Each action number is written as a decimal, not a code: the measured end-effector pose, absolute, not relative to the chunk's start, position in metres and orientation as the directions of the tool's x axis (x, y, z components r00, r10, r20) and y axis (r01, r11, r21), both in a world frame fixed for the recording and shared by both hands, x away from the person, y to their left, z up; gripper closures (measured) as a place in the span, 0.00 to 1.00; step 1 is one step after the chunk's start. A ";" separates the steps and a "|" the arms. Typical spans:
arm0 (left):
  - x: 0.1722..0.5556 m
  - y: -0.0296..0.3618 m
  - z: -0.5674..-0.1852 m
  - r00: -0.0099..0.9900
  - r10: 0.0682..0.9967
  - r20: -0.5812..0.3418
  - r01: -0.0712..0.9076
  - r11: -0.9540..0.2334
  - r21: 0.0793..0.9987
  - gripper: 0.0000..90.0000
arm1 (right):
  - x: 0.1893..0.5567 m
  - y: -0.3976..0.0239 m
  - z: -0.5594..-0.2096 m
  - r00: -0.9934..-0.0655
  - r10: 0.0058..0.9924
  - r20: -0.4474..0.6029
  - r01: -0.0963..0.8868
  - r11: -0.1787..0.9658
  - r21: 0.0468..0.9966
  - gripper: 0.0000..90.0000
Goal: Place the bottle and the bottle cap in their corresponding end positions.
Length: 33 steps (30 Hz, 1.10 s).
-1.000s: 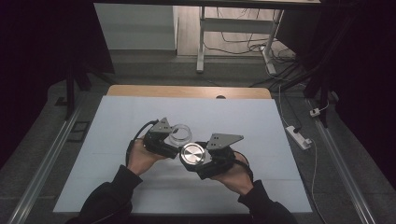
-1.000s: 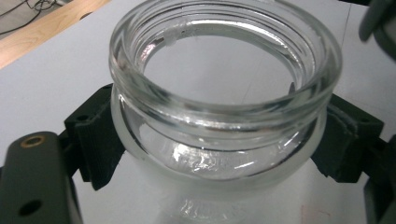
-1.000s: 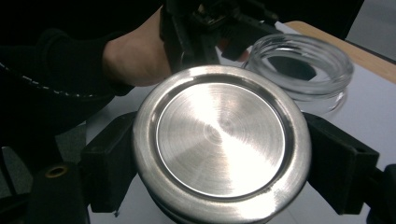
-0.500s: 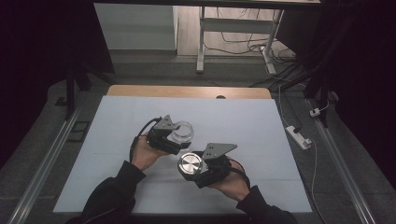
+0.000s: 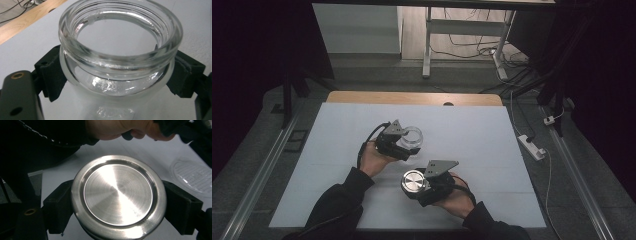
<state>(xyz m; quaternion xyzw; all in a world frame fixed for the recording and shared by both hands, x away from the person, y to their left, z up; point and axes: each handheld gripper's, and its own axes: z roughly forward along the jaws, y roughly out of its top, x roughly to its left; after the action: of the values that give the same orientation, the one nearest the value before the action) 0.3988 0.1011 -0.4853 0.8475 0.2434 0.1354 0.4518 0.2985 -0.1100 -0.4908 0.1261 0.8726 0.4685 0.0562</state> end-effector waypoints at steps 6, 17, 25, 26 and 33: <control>0.405 0.100 -0.488 0.840 0.542 0.020 0.287 -0.476 0.831 0.17 | 0.299 -0.106 -0.503 -0.964 0.265 0.015 0.164 0.551 0.818 0.21; 0.416 0.096 -0.498 0.836 0.548 0.023 0.285 -0.471 0.835 0.17 | 0.302 -0.098 -0.519 -0.967 0.256 0.000 0.156 0.588 0.794 0.21; 0.422 0.091 -0.506 0.834 0.551 0.032 0.287 -0.482 0.828 0.17 | 0.305 -0.096 -0.528 -0.968 0.250 -0.004 0.157 0.620 0.768 0.21; 0.422 0.091 -0.507 0.832 0.553 0.032 0.288 -0.482 0.828 0.17 | 0.306 -0.096 -0.529 -0.969 0.247 -0.005 0.156 0.625 0.765 0.21; 0.425 0.091 -0.513 0.829 0.559 0.034 0.293 -0.484 0.824 0.17 | 0.308 -0.095 -0.535 -0.968 0.251 -0.012 0.162 0.657 0.736 0.21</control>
<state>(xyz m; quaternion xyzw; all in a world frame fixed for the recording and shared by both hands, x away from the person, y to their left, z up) 0.4249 0.0910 -0.5130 0.8482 0.2510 0.1507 0.4414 0.3081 -0.0947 -0.5351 0.1136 0.9085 0.3983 0.0562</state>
